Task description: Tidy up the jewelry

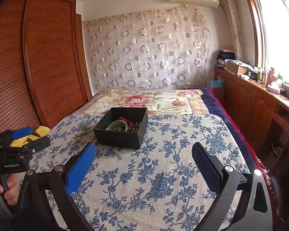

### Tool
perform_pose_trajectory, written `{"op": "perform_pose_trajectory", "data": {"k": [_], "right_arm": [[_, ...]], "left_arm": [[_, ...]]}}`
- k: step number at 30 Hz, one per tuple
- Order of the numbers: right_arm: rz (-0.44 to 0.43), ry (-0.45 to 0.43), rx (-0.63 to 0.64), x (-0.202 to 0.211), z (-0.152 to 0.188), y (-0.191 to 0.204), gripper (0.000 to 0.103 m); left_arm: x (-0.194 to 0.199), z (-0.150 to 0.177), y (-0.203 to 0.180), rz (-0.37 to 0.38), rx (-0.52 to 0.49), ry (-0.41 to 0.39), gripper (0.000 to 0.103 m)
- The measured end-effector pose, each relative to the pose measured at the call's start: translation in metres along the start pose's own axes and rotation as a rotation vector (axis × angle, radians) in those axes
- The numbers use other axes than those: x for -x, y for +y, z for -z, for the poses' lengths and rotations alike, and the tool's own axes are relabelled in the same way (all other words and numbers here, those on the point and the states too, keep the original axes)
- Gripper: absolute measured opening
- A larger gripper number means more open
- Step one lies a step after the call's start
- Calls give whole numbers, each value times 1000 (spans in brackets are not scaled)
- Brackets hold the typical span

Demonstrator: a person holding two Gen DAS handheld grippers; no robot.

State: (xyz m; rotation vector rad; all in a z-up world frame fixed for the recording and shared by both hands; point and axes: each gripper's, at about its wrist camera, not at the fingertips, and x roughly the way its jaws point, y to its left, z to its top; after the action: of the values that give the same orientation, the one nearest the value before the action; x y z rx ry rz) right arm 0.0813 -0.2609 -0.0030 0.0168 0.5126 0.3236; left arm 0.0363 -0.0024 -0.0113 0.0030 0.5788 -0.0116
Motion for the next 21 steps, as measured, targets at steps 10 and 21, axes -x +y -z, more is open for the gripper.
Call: {"op": "perform_pose_trajectory", "data": {"k": [10, 21], "right_arm": [[-2, 0, 0, 0, 0, 0, 100], [-2, -1, -1, 0, 0, 1, 100]], "left_arm": [[5, -1, -3, -13, -14, -16, 95], [8, -1, -6, 5, -16, -21, 95]]}}
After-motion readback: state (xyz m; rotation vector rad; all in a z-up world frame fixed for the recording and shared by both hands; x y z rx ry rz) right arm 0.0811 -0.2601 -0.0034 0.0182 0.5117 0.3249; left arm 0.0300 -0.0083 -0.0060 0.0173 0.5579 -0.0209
